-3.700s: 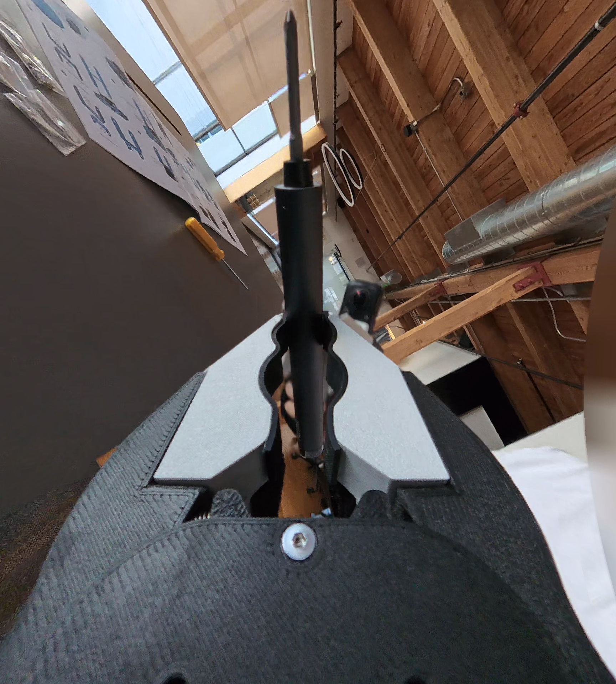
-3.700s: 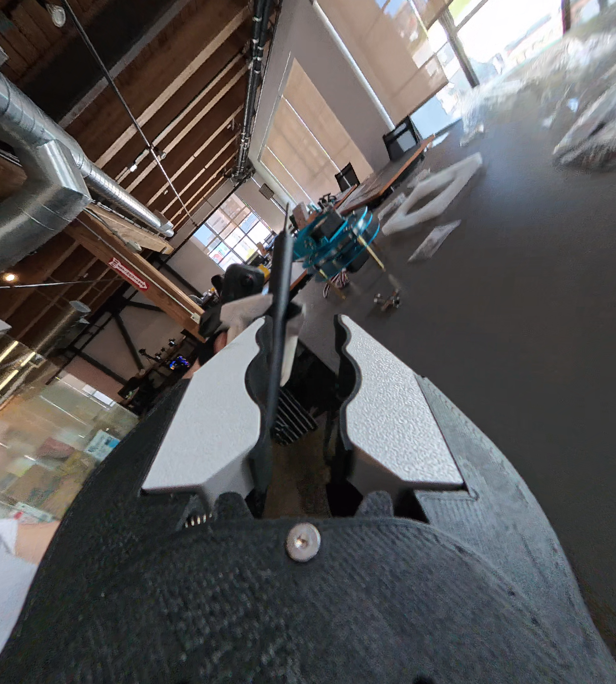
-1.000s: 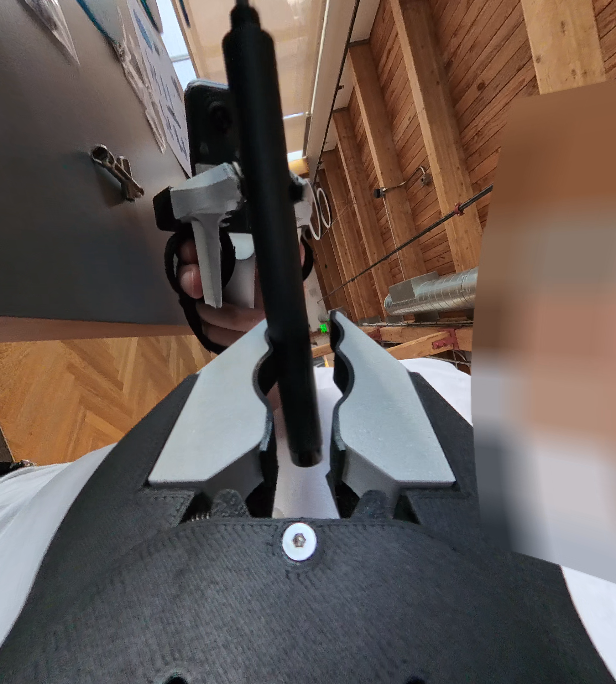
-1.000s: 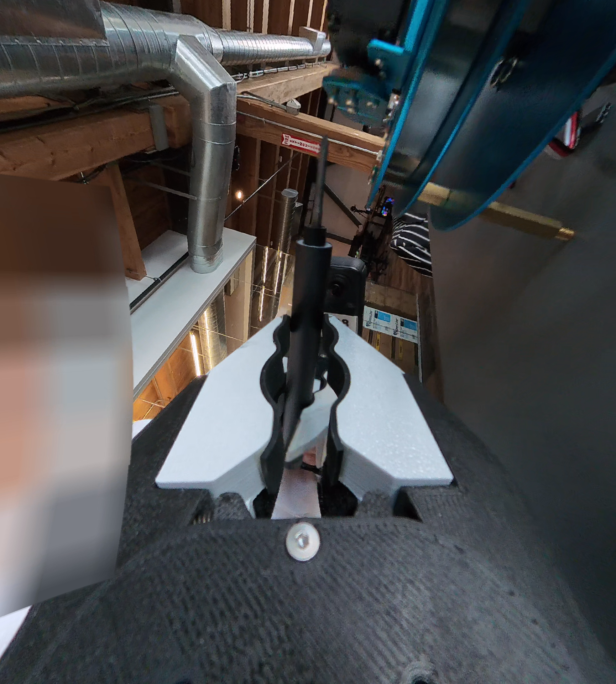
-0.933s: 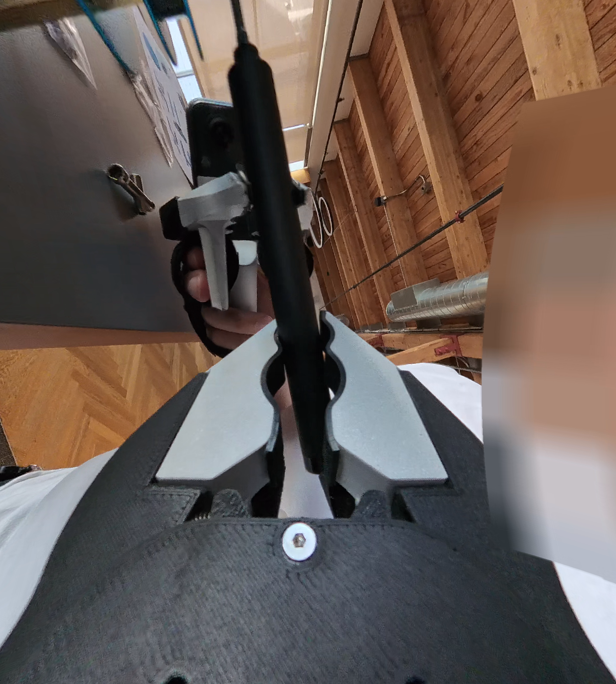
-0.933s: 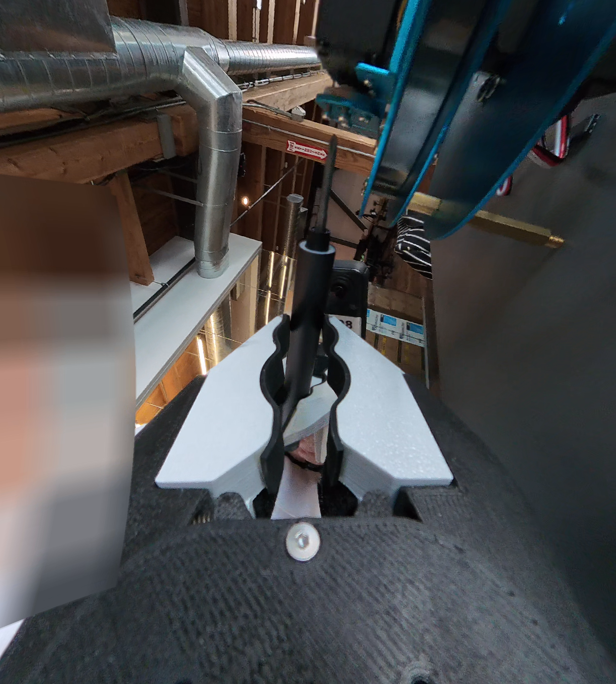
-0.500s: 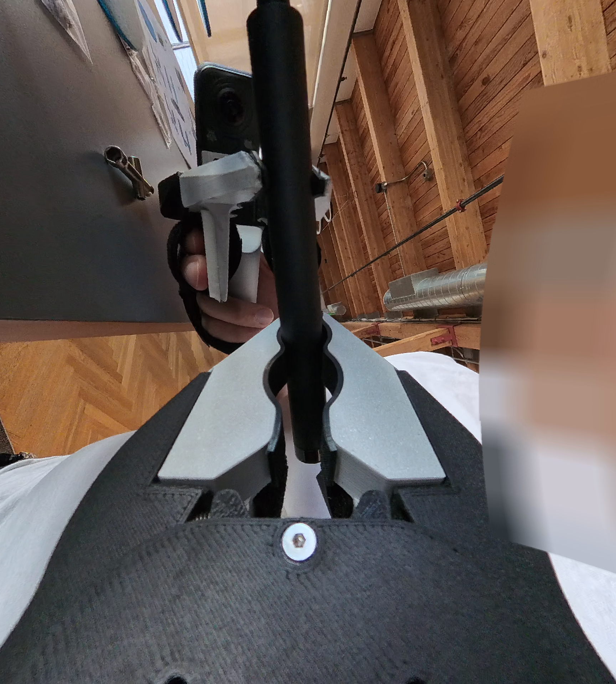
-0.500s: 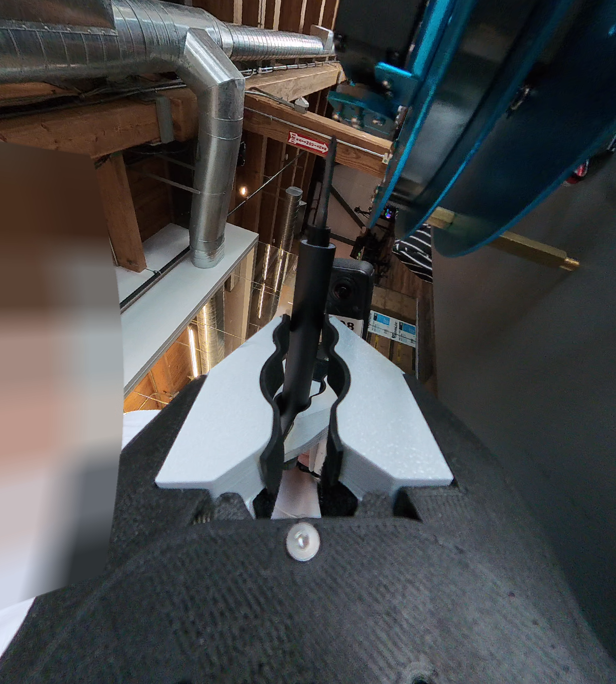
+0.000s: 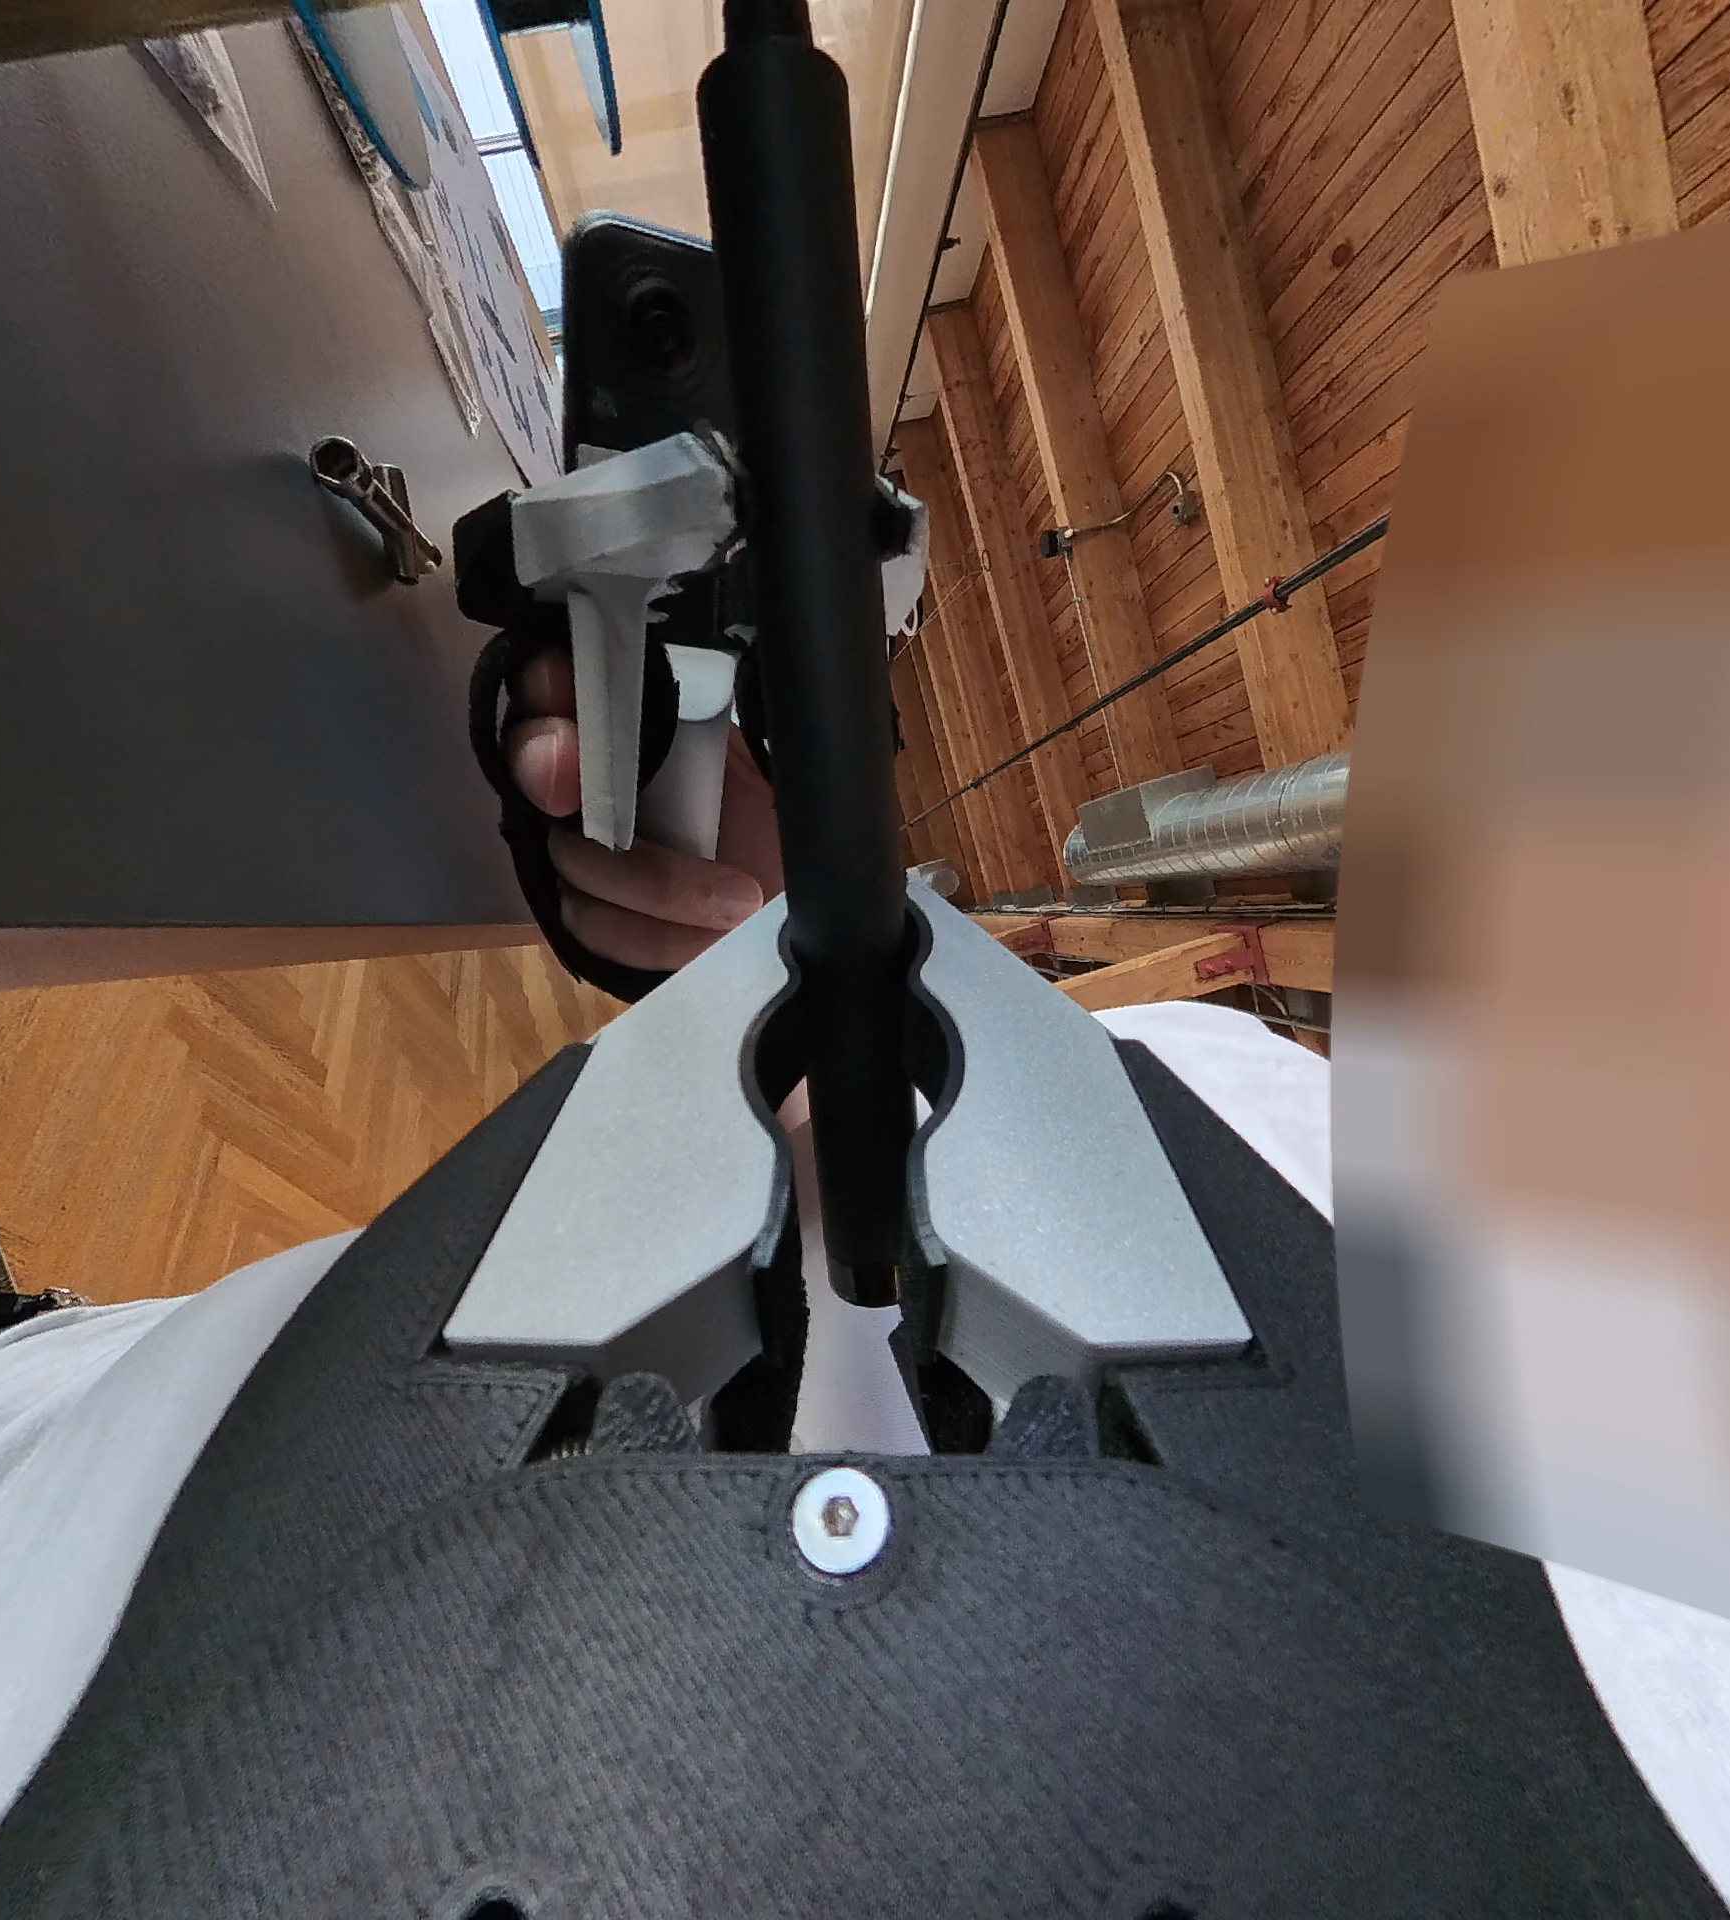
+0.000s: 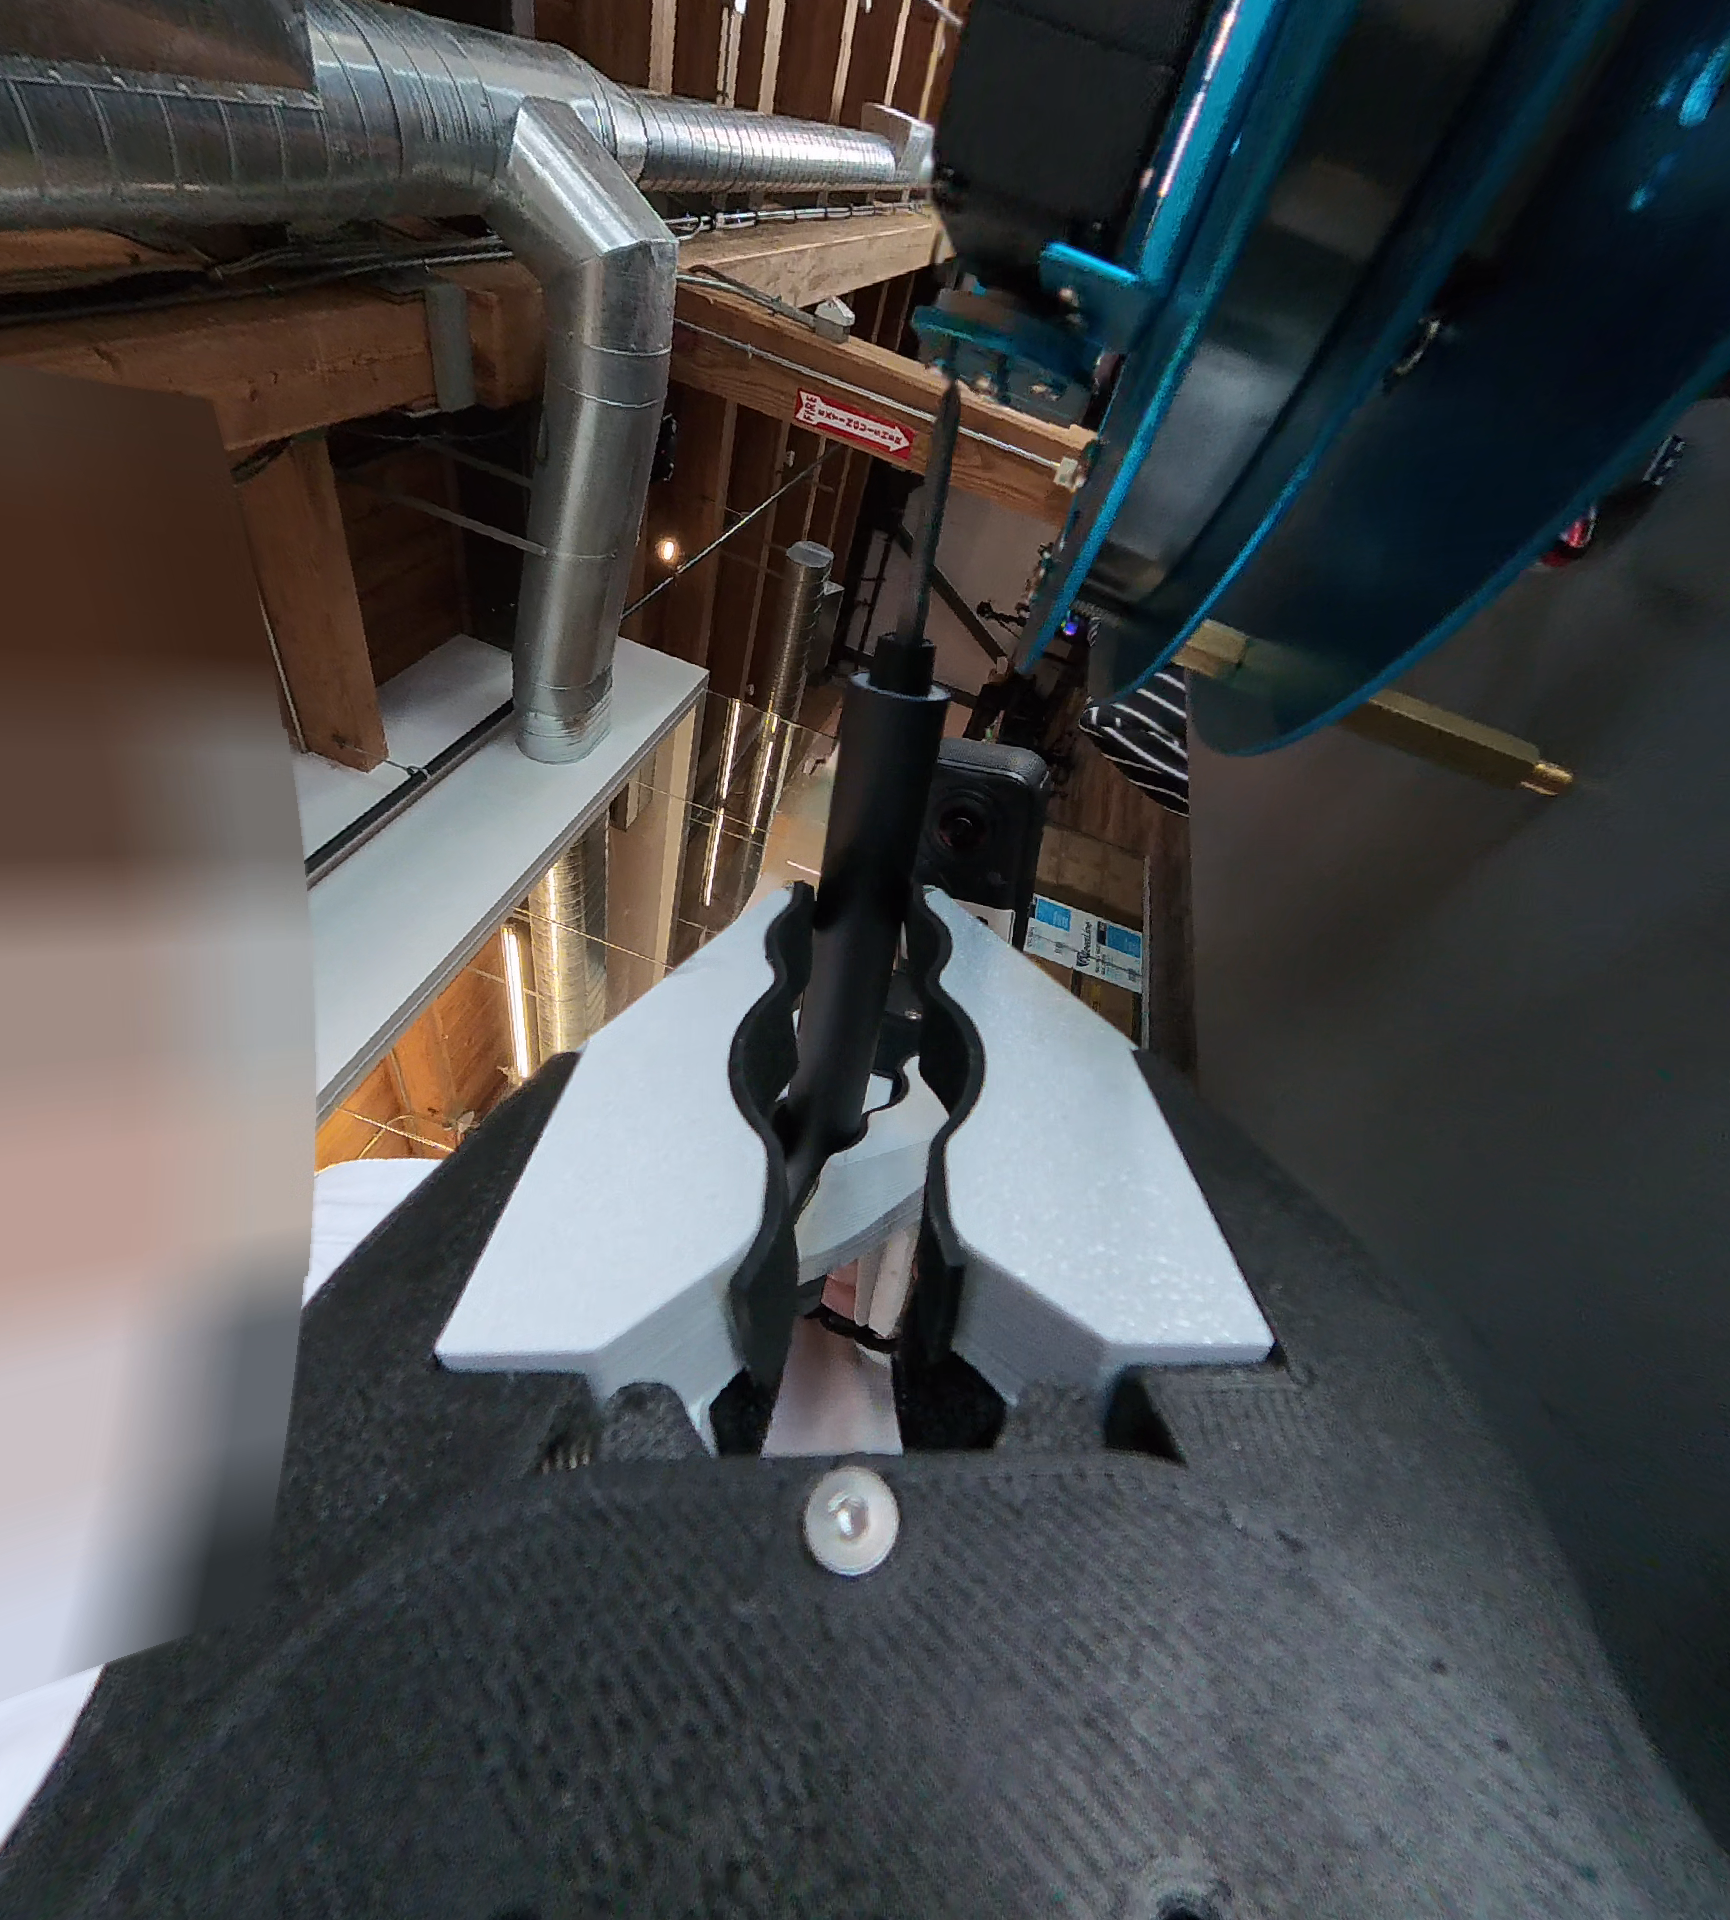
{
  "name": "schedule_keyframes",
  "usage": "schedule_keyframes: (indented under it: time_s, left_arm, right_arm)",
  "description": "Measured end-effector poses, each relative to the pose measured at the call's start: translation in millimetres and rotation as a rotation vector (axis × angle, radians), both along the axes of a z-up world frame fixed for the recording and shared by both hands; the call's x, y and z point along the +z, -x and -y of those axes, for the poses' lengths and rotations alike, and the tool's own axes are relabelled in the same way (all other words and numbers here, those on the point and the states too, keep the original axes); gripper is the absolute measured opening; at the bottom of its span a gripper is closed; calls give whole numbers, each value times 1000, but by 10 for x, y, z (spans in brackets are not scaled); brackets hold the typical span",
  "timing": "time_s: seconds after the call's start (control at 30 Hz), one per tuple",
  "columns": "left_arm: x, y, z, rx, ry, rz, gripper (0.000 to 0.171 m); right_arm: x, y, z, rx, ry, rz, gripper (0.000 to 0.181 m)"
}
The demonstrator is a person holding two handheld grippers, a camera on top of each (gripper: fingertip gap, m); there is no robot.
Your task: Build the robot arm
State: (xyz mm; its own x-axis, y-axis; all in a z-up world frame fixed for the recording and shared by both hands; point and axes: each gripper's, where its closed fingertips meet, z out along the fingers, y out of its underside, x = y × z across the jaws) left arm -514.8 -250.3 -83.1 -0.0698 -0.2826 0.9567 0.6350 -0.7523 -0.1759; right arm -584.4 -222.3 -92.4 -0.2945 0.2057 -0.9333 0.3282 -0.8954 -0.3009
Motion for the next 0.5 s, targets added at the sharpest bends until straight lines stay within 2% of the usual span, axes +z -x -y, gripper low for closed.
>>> schedule_keyframes:
  time_s: [0.5]
  left_arm:
    - [-9, 43, -25, 3, 0, 5, 9]
  right_arm:
    - [16, -55, -49, -26, 4, -3, 15]
